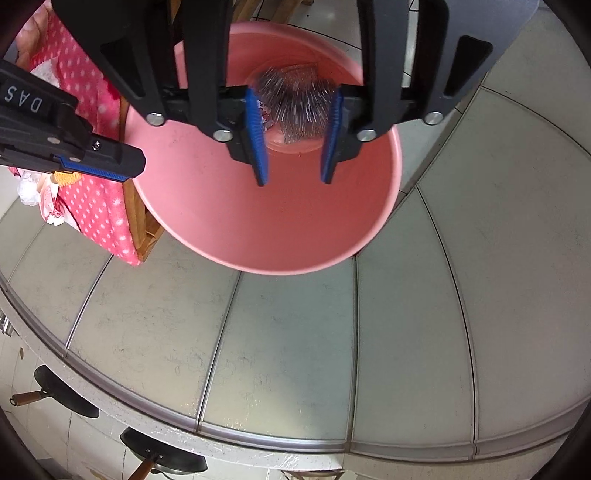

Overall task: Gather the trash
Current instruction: 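Open both tools to drop the scrubbers into the bucket, then move both tools back over the table toward the remaining trash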

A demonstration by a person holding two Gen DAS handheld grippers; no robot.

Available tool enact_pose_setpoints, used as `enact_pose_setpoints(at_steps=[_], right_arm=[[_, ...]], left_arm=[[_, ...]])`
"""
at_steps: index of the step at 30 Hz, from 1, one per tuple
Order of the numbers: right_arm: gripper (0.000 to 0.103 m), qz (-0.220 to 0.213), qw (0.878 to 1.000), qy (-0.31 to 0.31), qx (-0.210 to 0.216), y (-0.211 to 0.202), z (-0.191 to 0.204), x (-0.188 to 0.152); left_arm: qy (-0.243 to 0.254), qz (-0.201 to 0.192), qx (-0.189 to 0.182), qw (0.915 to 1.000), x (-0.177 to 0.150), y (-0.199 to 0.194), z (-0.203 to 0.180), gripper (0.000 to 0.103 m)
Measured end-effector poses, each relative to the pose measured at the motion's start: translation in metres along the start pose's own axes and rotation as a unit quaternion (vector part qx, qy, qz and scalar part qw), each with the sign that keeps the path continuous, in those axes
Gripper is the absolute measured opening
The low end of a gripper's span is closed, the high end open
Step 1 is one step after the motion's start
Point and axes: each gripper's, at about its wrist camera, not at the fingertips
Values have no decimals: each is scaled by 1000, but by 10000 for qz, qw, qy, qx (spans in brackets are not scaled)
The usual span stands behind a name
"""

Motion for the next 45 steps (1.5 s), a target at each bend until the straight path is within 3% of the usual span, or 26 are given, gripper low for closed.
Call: enact_pose_setpoints(at_steps=[3, 23, 27, 38, 45], right_arm=[[31, -142, 9999, -53, -22, -10, -1, -3], [35, -791, 9963, -235, -228, -81, -14, -23], [47, -973, 9943, -134, -422, -100, -21, -31], [48, -1520, 9790, 199, -1341, -153, -55, -55], [48, -1712, 9700, 534, -1640, -178, -85, -68]], left_arm=[[54, -85, 37, 9999, 2, -7, -3, 39], [401, -495, 84, 9979, 15, -61, -44, 41], [477, -503, 14, 9976, 14, -70, -55, 41], [750, -399, -294, 9959, 5, -84, -99, 41], [1034, -368, -453, 9929, -2, -91, -131, 41]])
Point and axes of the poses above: each gripper's, at about its wrist camera, not at the fingertips, and y roughly the way its jaws point, z to its left, x to its top, and after that the axes turned 5 degrees about y, right-handed
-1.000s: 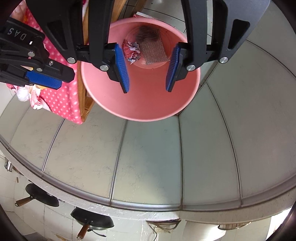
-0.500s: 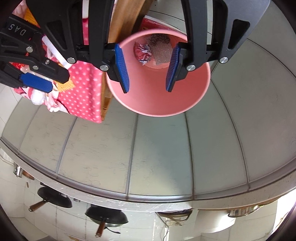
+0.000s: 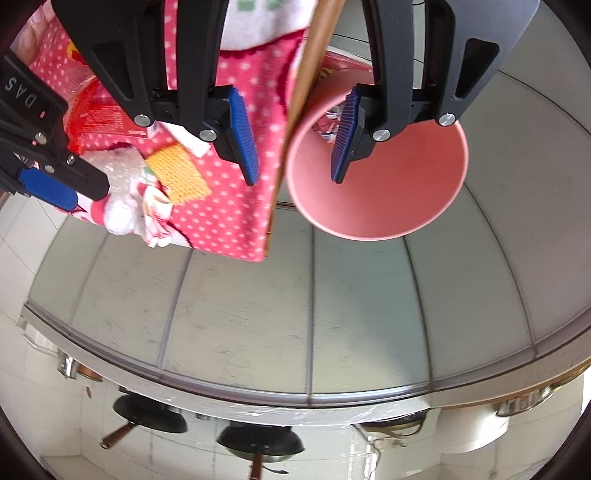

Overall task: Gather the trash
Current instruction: 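Move both tools back over the table toward the remaining trash, then reach the left tool to the red snack wrapper while the right tool reaches the yellow mesh net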

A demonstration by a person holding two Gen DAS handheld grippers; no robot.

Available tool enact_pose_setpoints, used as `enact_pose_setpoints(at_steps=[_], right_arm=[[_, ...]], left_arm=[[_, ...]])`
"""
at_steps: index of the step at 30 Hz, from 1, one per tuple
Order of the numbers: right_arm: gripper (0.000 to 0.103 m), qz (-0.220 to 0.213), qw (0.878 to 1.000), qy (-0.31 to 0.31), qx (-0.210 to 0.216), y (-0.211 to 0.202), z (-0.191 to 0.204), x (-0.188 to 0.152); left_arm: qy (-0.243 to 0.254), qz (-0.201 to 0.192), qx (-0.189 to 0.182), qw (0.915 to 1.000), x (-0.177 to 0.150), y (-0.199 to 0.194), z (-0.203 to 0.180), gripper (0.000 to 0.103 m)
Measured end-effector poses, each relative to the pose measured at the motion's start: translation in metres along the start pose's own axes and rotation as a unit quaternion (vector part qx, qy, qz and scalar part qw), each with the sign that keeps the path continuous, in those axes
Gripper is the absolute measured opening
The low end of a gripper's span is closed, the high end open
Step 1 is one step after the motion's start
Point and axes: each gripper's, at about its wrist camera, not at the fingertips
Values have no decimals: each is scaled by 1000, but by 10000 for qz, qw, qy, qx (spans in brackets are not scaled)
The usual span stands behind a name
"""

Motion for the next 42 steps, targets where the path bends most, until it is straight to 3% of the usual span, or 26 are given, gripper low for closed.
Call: enact_pose_setpoints(at_steps=[20, 42], right_arm=[[48, -250, 9957, 731, -507, -27, -74, -14], [48, -357, 9921, 940, -750, -44, -96, -24]], left_arm=[[592, -55, -284, 9978, 3, -13, -68, 41], [892, -114, -581, 9943, -2, -24, -99, 41]])
Point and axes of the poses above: each gripper's, at about its wrist camera, not at the fingertips, and y roughly the way its jaws point, z to its left, x to its top, and after that the axes turned 5 degrees about y, right-handed
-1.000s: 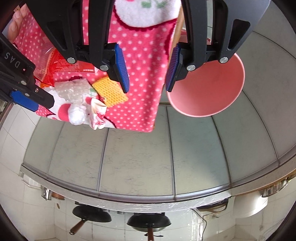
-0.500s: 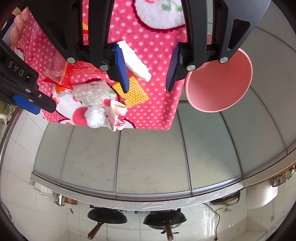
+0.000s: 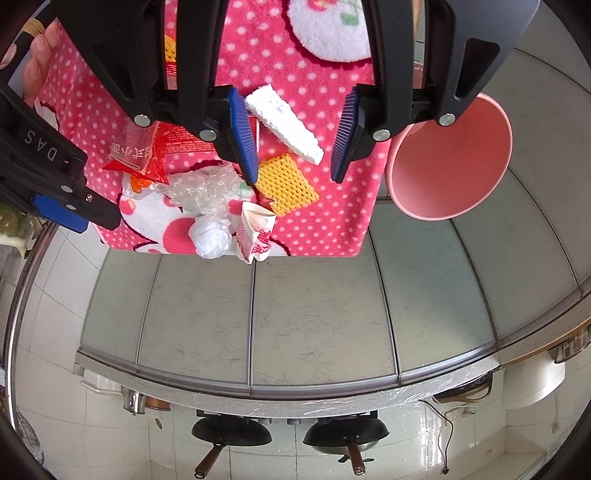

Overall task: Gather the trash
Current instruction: 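Reach the left tool to the red snack wrapper while the right tool reaches the yellow mesh net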

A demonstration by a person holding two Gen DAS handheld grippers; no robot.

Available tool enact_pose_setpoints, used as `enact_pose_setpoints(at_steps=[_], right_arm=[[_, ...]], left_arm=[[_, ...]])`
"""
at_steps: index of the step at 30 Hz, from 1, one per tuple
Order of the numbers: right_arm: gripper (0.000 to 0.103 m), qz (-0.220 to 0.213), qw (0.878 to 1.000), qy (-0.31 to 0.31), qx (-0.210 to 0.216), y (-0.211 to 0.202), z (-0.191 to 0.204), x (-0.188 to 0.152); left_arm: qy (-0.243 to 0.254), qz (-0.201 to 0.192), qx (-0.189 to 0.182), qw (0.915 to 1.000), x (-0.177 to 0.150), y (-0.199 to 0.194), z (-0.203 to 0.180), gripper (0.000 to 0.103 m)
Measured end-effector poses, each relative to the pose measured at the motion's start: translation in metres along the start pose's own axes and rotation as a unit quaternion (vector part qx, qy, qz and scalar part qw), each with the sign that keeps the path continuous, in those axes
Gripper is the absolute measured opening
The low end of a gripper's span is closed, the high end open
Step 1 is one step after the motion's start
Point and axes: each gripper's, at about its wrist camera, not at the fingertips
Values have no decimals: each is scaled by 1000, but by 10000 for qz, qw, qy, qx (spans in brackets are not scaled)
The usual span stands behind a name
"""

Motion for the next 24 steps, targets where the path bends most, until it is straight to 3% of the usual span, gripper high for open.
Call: enact_pose_setpoints(at_steps=[17, 24], right_arm=[[48, 14, 9999, -4, -108, -5, -2, -4], [48, 83, 9997, 217, -112, -10, -28, -7]], left_arm=[[68, -33, -197, 9998, -6, -5, -9, 41], [98, -50, -339, 9994, -10, -7, -10, 41]])
Point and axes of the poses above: each gripper's, at about its wrist camera, not at the fingertips, and y roughly the way its jaws point, z to its left, x to its top, and after that the axes turned 5 degrees about y, right-handed
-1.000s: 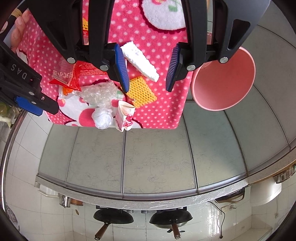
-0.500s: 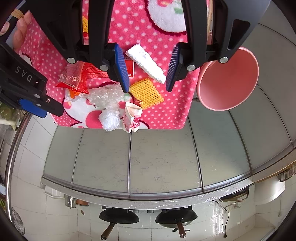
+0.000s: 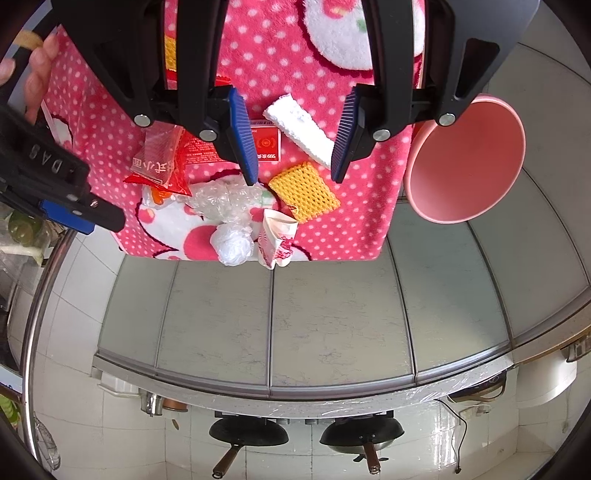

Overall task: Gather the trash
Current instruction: 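Reach the left tool to the red snack wrapper while the right tool reaches the yellow mesh net, then close the left tool on the red wrapper while the right tool closes on the yellow net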

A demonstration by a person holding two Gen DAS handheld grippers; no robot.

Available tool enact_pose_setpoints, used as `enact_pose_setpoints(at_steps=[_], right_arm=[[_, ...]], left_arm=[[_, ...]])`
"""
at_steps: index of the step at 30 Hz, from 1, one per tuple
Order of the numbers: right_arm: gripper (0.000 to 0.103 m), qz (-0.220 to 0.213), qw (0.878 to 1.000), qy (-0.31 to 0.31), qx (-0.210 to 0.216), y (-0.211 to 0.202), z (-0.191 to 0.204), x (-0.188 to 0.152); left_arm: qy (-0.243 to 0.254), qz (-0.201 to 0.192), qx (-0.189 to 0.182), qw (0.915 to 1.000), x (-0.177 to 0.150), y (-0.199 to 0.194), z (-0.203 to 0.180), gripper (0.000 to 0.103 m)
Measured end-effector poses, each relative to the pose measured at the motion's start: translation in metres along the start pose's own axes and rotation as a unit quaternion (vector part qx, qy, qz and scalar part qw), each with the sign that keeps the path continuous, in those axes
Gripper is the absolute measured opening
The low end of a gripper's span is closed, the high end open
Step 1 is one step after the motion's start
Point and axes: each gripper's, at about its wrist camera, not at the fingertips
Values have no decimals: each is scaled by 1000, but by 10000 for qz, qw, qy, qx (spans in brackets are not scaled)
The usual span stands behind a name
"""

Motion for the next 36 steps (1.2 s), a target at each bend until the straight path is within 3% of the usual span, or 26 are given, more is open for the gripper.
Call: enact_pose_setpoints(at_steps=[9, 12, 16, 19, 24, 28, 32, 33, 36], right_arm=[[48, 308, 9981, 446, 283, -6, -47, -18], [48, 374, 9978, 499, 227, -4, -55, -25], [48, 487, 9972, 542, 166, 2, -59, -31], [48, 521, 9972, 519, 157, 4, -59, -33], [48, 573, 9971, 469, 162, 8, -59, -35], [48, 638, 9970, 400, 174, 11, -59, -38], [48, 749, 9964, 361, 171, 15, -59, -44], [48, 790, 9961, 363, 173, 16, -59, -45], [48, 863, 9955, 334, 181, 18, -58, -49]], left_arm=[[115, 145, -720, 9972, -9, 3, -11, 41], [266, 185, -1186, 9924, -10, 2, -24, 41], [640, 195, -1522, 9861, -12, 0, -46, 41], [968, 181, -1522, 9834, -13, 1, -61, 41], [1440, 261, -1182, 9822, -16, 18, -81, 41], [1483, 371, -961, 9836, -21, 34, -87, 41], [1437, 359, -964, 9843, -25, 40, -87, 41], [1416, 320, -965, 9847, -25, 39, -87, 39], [1410, 265, -936, 9852, -25, 38, -87, 20]])
Point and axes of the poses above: each gripper's, at about its wrist camera, not at the fingertips, and y roughly the way its jaws point, z to its left, x to its top, and after that the axes turned 5 degrees about y, right-handed
